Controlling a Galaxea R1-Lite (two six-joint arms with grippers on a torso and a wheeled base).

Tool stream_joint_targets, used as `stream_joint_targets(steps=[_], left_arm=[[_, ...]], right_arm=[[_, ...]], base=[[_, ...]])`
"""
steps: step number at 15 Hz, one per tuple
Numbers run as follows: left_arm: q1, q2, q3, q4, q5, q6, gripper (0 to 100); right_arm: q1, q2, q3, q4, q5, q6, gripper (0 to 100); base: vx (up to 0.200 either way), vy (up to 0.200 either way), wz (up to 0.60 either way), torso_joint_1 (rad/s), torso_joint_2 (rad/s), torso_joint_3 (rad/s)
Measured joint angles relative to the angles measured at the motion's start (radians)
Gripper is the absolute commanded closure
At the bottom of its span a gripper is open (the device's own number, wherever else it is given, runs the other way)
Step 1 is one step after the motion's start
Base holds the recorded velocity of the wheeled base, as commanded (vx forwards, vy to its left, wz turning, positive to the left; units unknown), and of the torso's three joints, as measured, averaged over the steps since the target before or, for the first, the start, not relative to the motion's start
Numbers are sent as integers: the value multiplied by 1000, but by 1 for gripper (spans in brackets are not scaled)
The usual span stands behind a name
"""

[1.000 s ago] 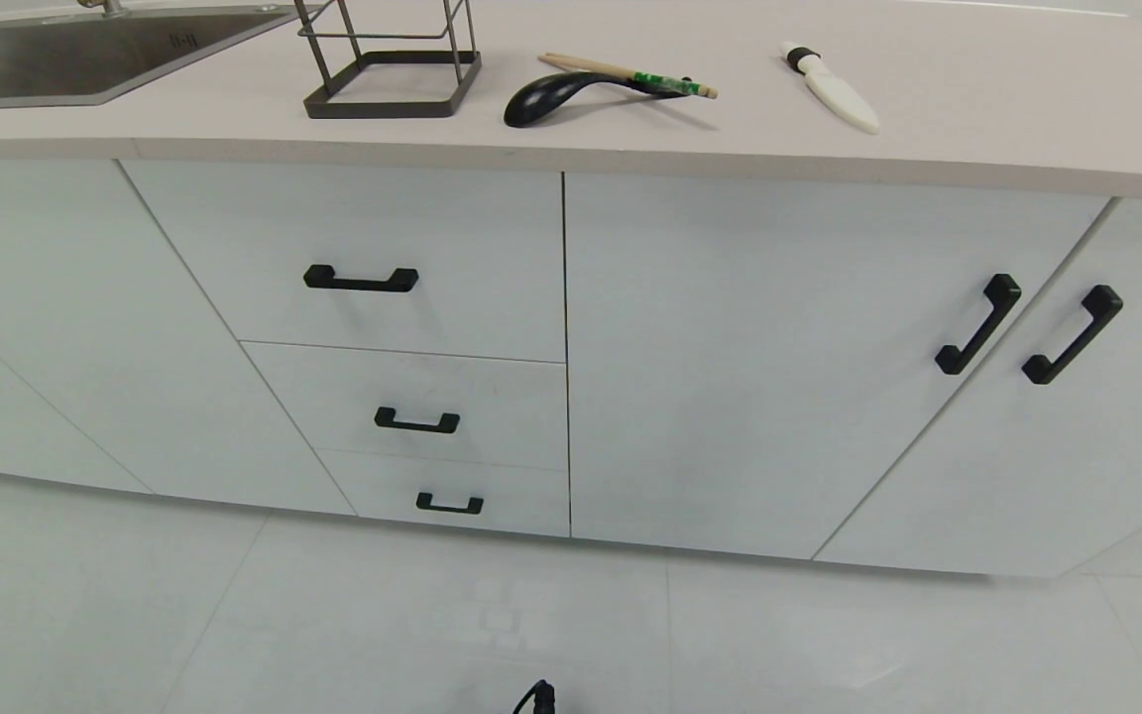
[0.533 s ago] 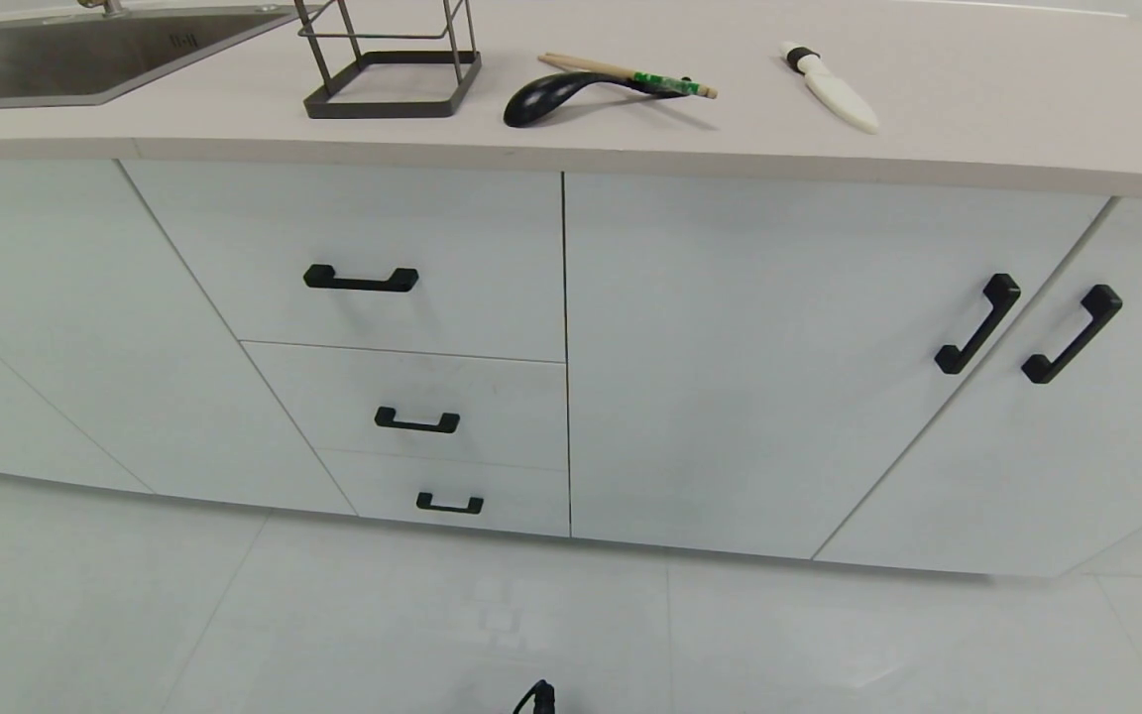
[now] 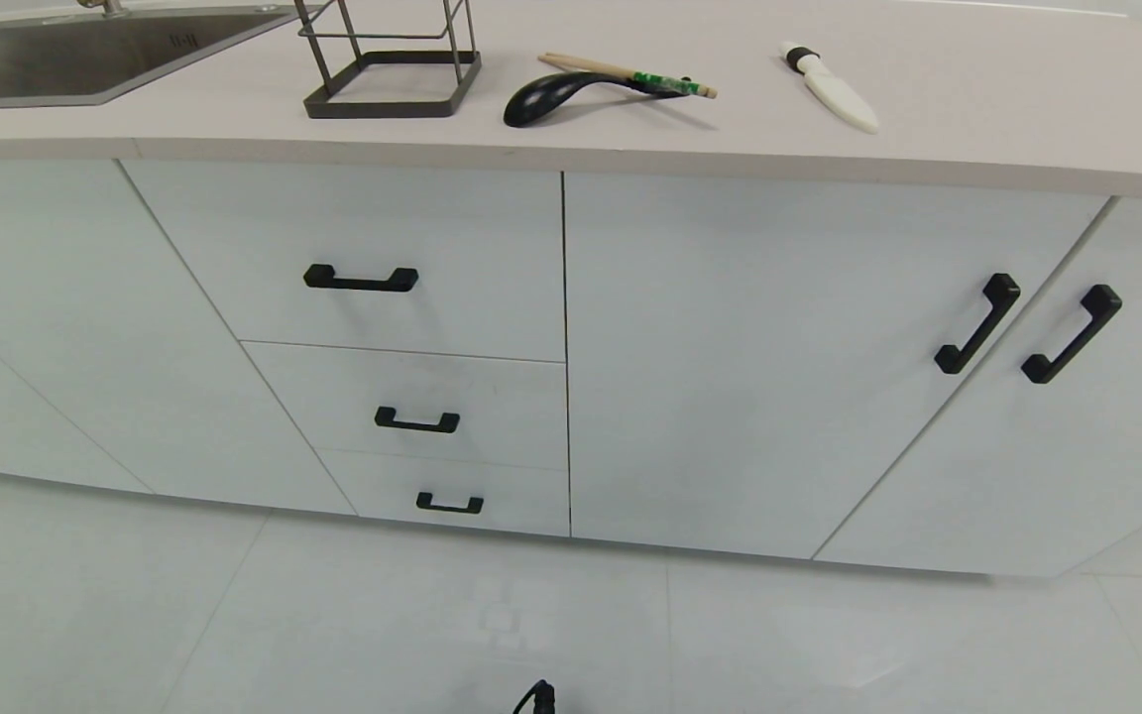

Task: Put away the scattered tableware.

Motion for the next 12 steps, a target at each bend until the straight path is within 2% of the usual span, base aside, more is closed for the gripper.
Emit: stream_joint_targets(steps=[1,2,4,5,6,9,12], left_arm=[[-9,31,3,73,-2,72,0],[-12,59,7,155,0,158,0],[-16,123,24,226,13,270,0],[-16,164,41,235,32,334,0],[-17,203,52,238,52,384,0],[-19,332,42,192,81,458,0],[-53,509,5,4,90,521,0]], right_arm=[[0,0,0,0,0,0,100],[0,0,0,0,0,0,100],[0,0,0,0,0,0,100],[0,0,0,0,0,0,100],[0,0,0,0,0,0,100],[0,0,0,0,0,0,100],[0,0,0,0,0,0,100]], base=[[0,0,0,0,0,0],[0,0,0,0,0,0],[0,0,0,0,0,0],[0,0,0,0,0,0],[0,0,0,0,0,0],[0,0,0,0,0,0],[0,0,0,0,0,0]])
